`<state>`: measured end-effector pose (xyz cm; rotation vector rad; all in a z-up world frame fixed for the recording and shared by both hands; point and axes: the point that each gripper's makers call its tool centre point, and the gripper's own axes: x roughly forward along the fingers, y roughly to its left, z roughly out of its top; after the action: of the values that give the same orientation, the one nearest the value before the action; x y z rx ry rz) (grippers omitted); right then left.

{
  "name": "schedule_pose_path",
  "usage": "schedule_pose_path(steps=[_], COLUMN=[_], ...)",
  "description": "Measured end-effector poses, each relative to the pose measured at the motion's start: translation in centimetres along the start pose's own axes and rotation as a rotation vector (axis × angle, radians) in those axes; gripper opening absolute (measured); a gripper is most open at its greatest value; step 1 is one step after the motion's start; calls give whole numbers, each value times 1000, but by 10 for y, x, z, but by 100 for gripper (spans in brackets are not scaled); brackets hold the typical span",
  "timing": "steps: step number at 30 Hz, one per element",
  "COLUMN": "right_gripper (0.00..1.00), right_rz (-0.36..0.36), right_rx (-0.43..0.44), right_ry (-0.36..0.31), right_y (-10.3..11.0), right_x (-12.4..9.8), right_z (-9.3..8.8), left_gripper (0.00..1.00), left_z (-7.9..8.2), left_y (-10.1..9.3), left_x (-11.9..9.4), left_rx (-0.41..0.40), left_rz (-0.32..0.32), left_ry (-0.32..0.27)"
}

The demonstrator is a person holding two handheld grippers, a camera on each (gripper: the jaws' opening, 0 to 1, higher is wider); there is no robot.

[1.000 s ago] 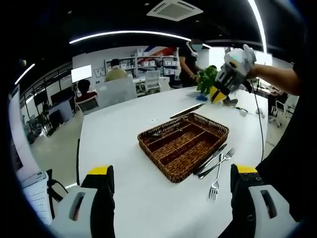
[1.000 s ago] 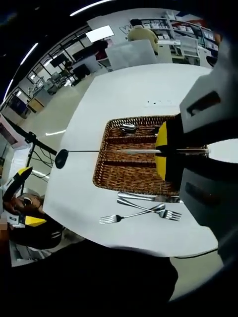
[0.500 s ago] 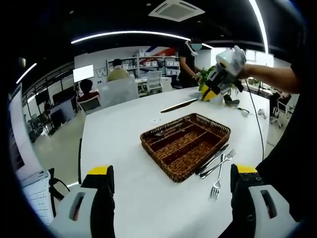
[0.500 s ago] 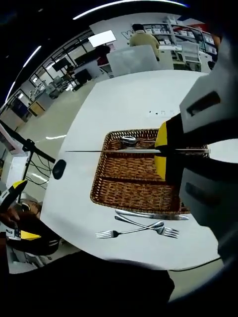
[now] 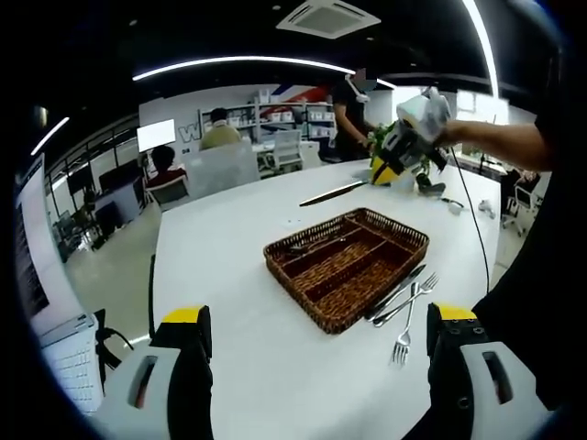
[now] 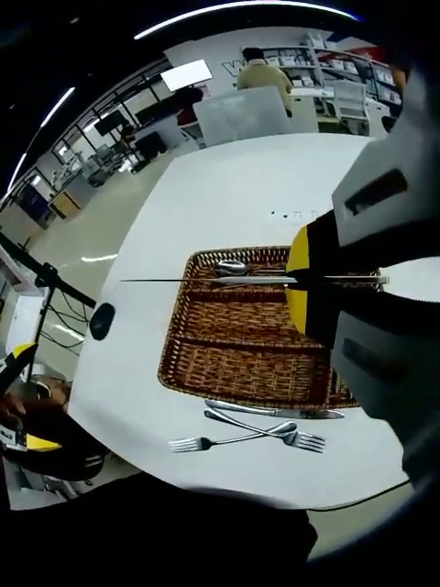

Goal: Arrange the knives, forks, and spoons in their matching storage slots by inserting each utensil handle-first until every utensil is classified and aligned in the correct compartment

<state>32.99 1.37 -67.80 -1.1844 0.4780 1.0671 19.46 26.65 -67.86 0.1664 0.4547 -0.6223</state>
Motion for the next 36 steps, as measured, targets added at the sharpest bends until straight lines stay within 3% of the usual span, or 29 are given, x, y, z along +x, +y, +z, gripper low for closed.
schedule_pose_path(steps=[22,31,36], right_gripper=[1,1,1], right_rz=[10,-54,-46], right_rx=[22,28,29], right_ry=[17,9,11], right_y=[18,18,25], right_x=[21,30,35], right_z=[-15,-19,-22], left_gripper=[99,99,99], left_z=[-4,-5,-5], left_y=[5,6,7], left_x=[-8,-8,-6], left_rx=[-1,-1,-2], left_rz=[22,27,28], left_ry=[17,19,18])
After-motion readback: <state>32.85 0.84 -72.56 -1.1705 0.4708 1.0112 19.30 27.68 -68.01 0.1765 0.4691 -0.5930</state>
